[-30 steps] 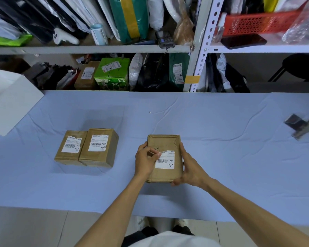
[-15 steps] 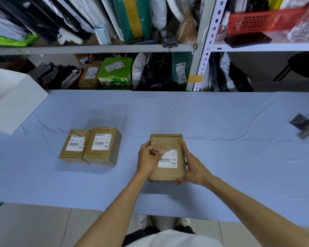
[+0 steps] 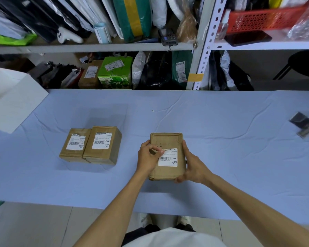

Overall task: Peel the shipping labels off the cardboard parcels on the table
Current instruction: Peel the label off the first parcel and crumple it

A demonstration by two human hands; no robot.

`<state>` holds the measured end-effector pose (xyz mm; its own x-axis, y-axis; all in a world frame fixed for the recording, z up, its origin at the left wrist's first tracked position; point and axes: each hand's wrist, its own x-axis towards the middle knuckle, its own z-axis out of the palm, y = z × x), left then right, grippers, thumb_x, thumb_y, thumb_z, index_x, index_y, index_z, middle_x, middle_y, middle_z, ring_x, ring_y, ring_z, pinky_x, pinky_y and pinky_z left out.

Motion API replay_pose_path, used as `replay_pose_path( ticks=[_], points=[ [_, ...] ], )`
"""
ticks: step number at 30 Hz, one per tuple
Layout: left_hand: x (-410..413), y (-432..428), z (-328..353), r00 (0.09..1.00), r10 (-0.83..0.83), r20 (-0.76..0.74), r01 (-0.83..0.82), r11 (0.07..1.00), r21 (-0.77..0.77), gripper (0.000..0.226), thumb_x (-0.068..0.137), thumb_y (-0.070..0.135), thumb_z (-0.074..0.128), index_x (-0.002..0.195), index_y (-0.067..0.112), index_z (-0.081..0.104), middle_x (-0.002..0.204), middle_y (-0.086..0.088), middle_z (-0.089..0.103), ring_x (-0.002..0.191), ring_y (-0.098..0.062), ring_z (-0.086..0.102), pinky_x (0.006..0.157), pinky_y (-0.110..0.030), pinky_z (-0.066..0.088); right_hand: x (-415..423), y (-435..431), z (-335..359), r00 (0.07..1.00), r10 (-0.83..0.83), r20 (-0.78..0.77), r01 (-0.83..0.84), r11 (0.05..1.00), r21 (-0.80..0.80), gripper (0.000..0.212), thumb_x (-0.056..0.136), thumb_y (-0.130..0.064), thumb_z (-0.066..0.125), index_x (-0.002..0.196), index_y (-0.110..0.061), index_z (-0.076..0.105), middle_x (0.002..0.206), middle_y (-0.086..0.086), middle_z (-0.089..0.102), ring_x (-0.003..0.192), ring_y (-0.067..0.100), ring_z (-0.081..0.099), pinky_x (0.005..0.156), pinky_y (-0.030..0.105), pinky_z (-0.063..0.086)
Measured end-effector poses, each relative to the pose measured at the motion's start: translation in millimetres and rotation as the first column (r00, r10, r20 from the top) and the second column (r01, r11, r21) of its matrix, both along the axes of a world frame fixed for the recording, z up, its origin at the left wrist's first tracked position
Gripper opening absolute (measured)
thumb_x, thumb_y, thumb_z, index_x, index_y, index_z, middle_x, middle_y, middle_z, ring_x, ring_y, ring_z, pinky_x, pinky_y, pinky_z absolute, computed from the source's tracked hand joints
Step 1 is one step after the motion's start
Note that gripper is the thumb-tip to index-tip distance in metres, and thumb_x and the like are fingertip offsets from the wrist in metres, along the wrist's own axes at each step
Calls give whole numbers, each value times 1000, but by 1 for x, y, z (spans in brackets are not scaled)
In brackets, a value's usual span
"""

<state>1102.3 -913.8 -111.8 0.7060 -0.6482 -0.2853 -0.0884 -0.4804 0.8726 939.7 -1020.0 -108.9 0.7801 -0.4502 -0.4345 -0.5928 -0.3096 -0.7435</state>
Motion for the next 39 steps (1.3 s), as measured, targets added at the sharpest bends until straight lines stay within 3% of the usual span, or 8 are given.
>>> replay_pose_path(
  ticks=[5,10,12,18,21,28,35,39],
  points=[
    [0,1,1,1000,-12,6,12,1000,-24,7,77,10,78,78,10,71,135,-4,50,92,-1,53,71,8,33,-1,-5,1,999,-33,4,33,997,63,155,46,-28,95,145,-42,-23,134,-13,43,114,14,51,71,11,50],
    [0,2,3,1000,-12,-11,12,999,-51,7,76,9,78,79,9,72,134,-4,51,118,-14,52,82,0,34,-2,-5,2,998,-66,5,65,993,94,153,45,-26,96,146,-45,-19,125,-18,45,106,12,56,63,8,50],
    [1,2,3,1000,-18,-14,17,998,-56,8,75,10,79,80,8,73,133,-3,51,119,-13,52,86,-4,34,-2,-5,2,998,-64,7,63,994,88,152,46,-25,95,146,-44,-17,122,-18,46,104,11,56,63,7,49],
    [0,3,3,999,-15,-32,13,998,-68,9,74,10,80,80,7,74,126,3,51,116,-11,52,82,-1,33,-2,-6,4,998,-56,-5,57,995,77,149,48,-22,94,147,-42,-16,123,-14,47,103,13,57,64,13,53],
    [1,3,4,999,-26,-46,23,997,-68,9,74,12,80,81,9,75,123,7,49,112,-3,47,80,2,31,-2,-6,3,999,-53,-8,53,996,77,150,48,-23,93,147,-42,-17,121,-14,47,103,13,56,62,11,52],
    [0,3,4,999,-24,-44,21,998,-67,8,75,14,80,81,11,74,123,7,48,109,-4,47,74,6,33,-2,-7,3,1000,-27,-10,27,998,62,148,50,-23,91,145,-45,-20,122,-16,46,106,12,54,66,11,50],
    [-2,5,4,999,-26,-36,23,997,-80,17,71,9,82,84,8,72,124,4,48,111,-7,51,97,-18,38,-3,-8,1,999,-31,-29,33,997,67,146,52,-23,90,145,-45,-20,126,-12,44,107,14,54,68,13,50],
    [-3,4,3,1000,-11,-22,10,997,-71,18,71,9,82,85,4,72,119,7,48,107,-9,53,84,-6,39,-3,-9,2,999,-29,-30,31,997,67,146,51,-23,90,144,-47,-20,125,-14,45,104,12,56,64,13,51]
  ],
)
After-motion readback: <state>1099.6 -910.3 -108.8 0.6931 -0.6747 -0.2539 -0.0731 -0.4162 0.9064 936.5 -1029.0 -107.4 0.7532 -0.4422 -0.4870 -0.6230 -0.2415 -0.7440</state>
